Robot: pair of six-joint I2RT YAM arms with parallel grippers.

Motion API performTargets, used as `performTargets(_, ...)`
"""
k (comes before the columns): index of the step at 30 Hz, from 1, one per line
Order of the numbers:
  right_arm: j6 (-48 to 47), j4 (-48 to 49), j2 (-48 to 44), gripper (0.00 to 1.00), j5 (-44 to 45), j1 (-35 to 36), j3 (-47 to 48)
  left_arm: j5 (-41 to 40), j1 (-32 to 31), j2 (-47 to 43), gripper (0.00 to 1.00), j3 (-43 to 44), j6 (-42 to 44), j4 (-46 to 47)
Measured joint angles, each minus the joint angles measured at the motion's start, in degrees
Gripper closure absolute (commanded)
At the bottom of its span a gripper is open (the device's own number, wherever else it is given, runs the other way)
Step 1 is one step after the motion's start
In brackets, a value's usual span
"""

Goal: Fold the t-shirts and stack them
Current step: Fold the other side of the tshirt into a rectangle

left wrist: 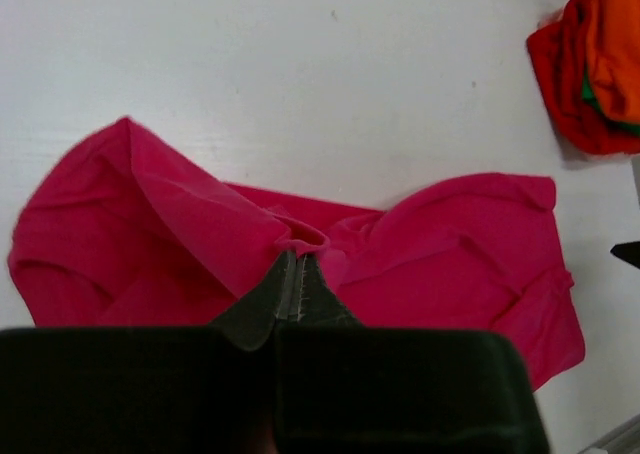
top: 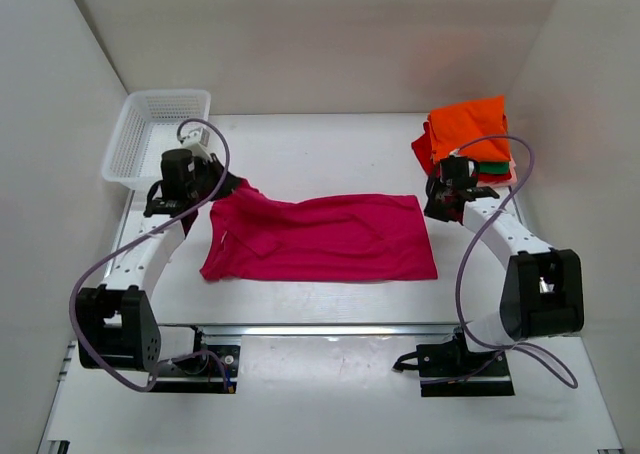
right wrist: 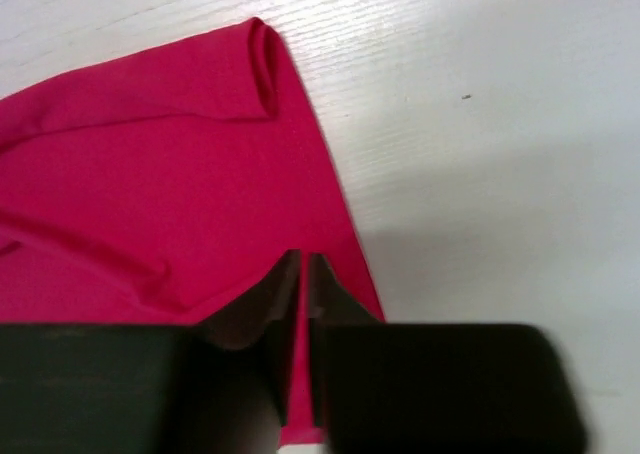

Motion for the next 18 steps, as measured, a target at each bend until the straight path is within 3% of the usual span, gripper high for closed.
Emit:
performTargets(6, 1.4, 4.11, 7.15, 0.69, -2.73, -0.35, 0.57, 0.02, -1.33, 2.34, 1.0, -6.16, -0.31, -0.02)
performTargets(18, 3.41, 7.76, 19.67, 0.66, -4.79, -0.46, 11.1, 0.09, -1.6, 3.65, 1.0, -6.45, -0.46, 1.97)
